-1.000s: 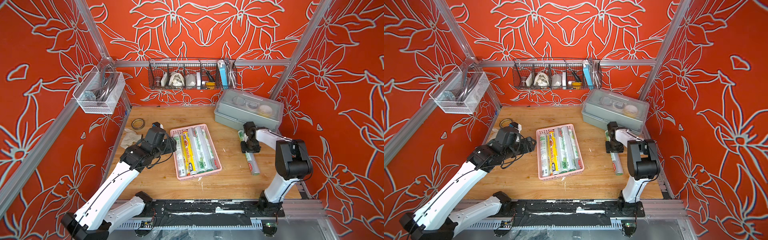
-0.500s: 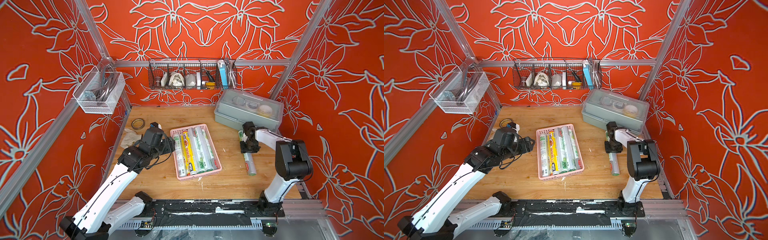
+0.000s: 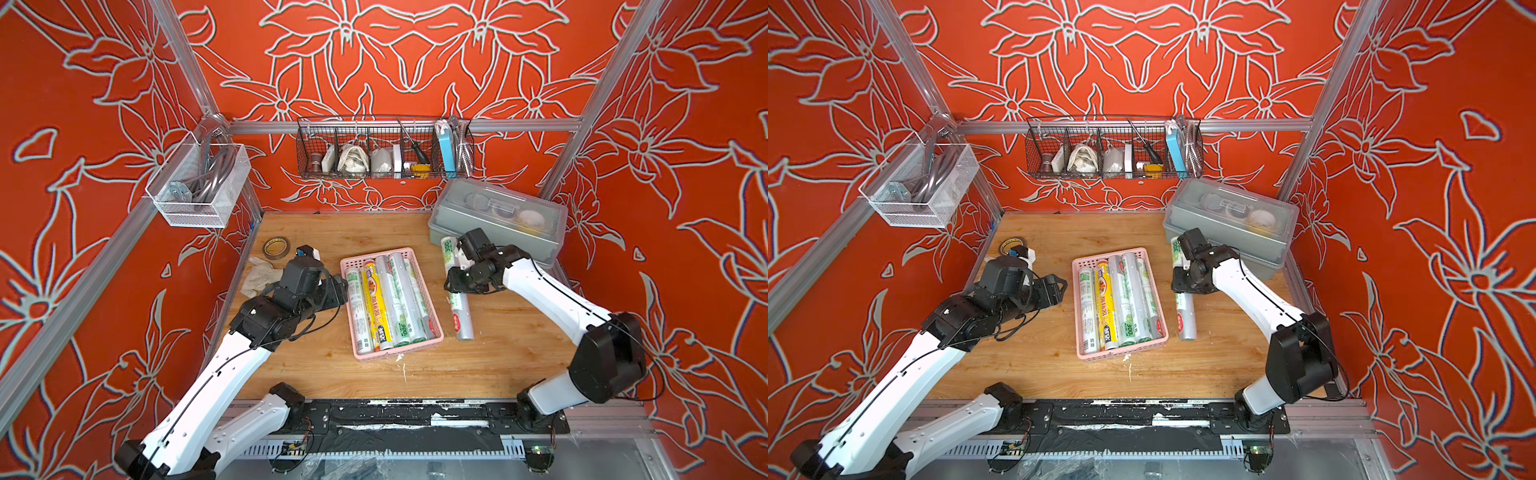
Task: Put the plastic wrap into the basket
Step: Pick up the plastic wrap from the center of the board.
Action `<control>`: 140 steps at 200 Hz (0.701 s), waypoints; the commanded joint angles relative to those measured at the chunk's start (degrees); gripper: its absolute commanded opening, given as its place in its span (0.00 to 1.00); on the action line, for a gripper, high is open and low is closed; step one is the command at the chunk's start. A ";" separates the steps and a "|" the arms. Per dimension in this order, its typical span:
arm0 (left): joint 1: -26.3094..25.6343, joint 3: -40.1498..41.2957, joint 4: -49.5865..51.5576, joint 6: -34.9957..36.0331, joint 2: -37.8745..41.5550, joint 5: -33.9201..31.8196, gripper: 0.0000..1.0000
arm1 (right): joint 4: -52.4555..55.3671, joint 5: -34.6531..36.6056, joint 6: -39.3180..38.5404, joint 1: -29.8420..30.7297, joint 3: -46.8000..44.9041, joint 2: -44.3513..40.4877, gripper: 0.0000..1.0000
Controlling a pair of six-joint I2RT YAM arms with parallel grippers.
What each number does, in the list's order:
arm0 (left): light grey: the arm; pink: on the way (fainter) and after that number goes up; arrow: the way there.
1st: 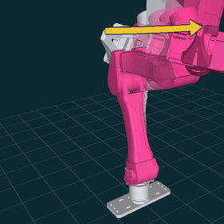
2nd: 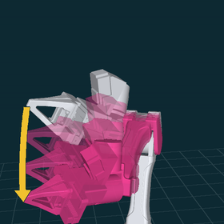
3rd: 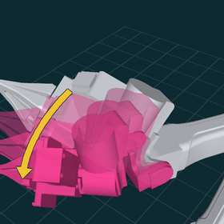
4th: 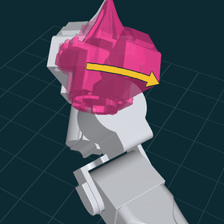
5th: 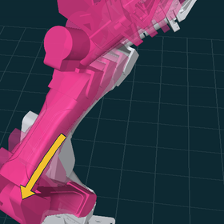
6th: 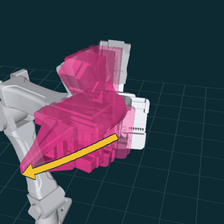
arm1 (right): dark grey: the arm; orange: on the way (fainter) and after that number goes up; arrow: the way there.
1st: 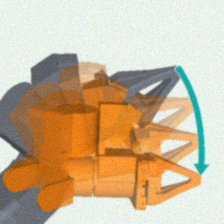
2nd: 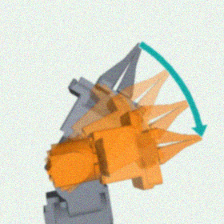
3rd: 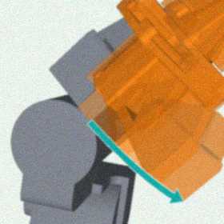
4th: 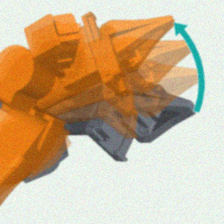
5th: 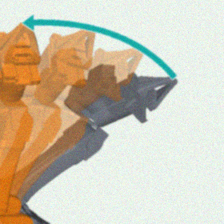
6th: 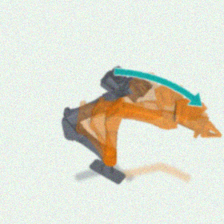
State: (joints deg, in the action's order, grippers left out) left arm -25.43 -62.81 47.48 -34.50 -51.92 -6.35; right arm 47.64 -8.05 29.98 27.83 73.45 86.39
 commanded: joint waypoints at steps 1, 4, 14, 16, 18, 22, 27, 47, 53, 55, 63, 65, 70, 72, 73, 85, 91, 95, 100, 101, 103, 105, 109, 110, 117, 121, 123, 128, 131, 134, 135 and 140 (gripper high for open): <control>0.45 0.85 1.01 0.54 1.61 -0.83 0.71 | -0.77 -3.00 7.66 3.50 4.74 -0.93 0.30; 0.46 0.85 1.03 0.55 1.69 -0.85 0.71 | -0.93 -3.02 8.01 3.82 5.41 -0.69 0.30; 0.47 0.91 1.12 0.48 1.98 -0.92 0.71 | -2.73 -4.42 9.62 5.58 6.87 0.05 0.30; 0.47 0.86 1.12 0.46 1.99 -0.94 0.71 | -2.95 -4.54 9.96 5.90 7.08 0.30 0.30; 0.47 0.85 1.12 0.48 2.04 -0.94 0.71 | -3.04 -4.61 10.26 6.24 7.50 0.56 0.30; 0.47 0.89 1.16 0.49 2.08 -0.95 0.71 | -3.23 -4.41 10.81 6.89 8.41 1.07 0.30; 0.47 0.79 1.28 0.44 2.13 -0.91 0.71 | -3.80 -4.47 11.41 7.79 9.19 1.80 0.30; 0.47 0.82 1.63 0.36 2.44 -1.08 0.71 | -6.44 -6.77 14.36 10.51 11.83 5.42 0.29; 0.47 0.82 1.76 0.45 2.59 -1.20 0.71 | -6.83 -6.60 15.14 11.70 12.84 6.53 0.29; 0.47 0.84 1.81 0.46 2.61 -1.21 0.71 | -6.91 -6.53 15.36 12.13 13.12 7.04 0.29; 0.48 0.88 1.97 0.47 2.78 -1.45 0.71 | -6.71 -6.34 16.22 13.73 14.88 9.09 0.30; 0.54 0.85 2.04 0.44 2.85 -1.51 0.71 | -6.47 -6.16 16.46 14.00 15.41 9.64 0.30; 0.55 0.85 2.15 0.47 2.96 -1.69 0.71 | -5.50 -5.74 16.77 15.09 17.10 11.19 0.29; 0.56 0.91 2.17 0.48 3.03 -1.72 0.71 | -5.07 -5.52 16.82 15.57 18.01 11.77 0.30; 0.56 0.92 2.17 0.49 3.04 -1.73 0.71 | -4.82 -5.46 16.85 15.80 18.20 12.08 0.30; 0.56 1.00 2.28 0.56 3.31 -1.82 0.71 | -3.55 -4.33 17.28 18.52 22.19 15.62 0.30; 0.56 0.99 2.35 0.55 3.40 -1.82 0.71 | -2.77 -3.89 17.64 19.75 24.17 17.71 0.29; 0.56 1.02 2.42 0.59 3.48 -1.89 0.71 | -2.19 -3.66 17.78 20.50 25.43 18.85 0.30; 0.57 1.02 2.44 0.66 3.59 -1.91 0.71 | -1.52 -3.51 17.96 21.35 27.11 20.25 0.30; 0.56 1.02 2.44 0.62 3.59 -1.91 0.71 | -1.38 -3.48 18.03 21.46 27.28 20.37 0.30; 0.56 1.06 2.50 0.65 3.63 -1.91 0.71 | -1.00 -3.31 18.08 21.86 27.87 21.05 0.30; 0.56 1.03 2.52 0.66 3.66 -1.91 0.71 | -0.78 -3.07 18.18 22.18 28.48 21.55 0.30; 0.63 1.02 2.59 0.66 3.71 -1.91 0.71 | 0.07 -2.41 18.32 22.88 29.79 22.64 0.30; 0.64 1.02 2.60 0.66 3.73 -1.91 0.71 | 0.21 -2.23 18.30 23.05 30.20 22.93 0.30; 0.65 1.02 2.68 0.66 3.84 -1.99 0.71 | 1.20 -1.40 18.47 24.08 32.29 24.60 0.30; 0.65 1.03 2.70 0.67 3.97 -2.00 0.71 | 1.71 -1.31 18.52 24.58 33.27 25.60 0.30; 0.65 1.04 2.70 0.67 4.01 -2.00 0.71 | 1.88 -1.27 18.62 24.78 33.91 26.05 0.31; 0.65 1.14 2.79 0.73 4.17 -2.04 0.71 | 2.73 -1.02 18.77 25.33 35.27 27.16 0.32; 0.65 1.12 2.85 0.78 4.19 -2.08 0.71 | 3.24 -0.47 18.88 25.66 36.08 27.81 0.32; 0.65 1.15 2.87 0.83 4.34 -2.05 0.71 | 3.74 0.06 18.93 26.02 36.91 28.51 0.33; 0.69 1.17 2.92 0.79 4.36 -2.12 0.71 | 3.98 0.23 18.91 26.12 37.14 28.72 0.33; 0.73 1.10 3.02 0.84 4.50 -2.26 0.71 | 4.83 0.86 19.04 26.53 38.29 29.77 0.35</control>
State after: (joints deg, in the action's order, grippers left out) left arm -25.10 -62.13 49.19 -34.48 -48.56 -7.68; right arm 47.97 -10.92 47.24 52.38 105.32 113.49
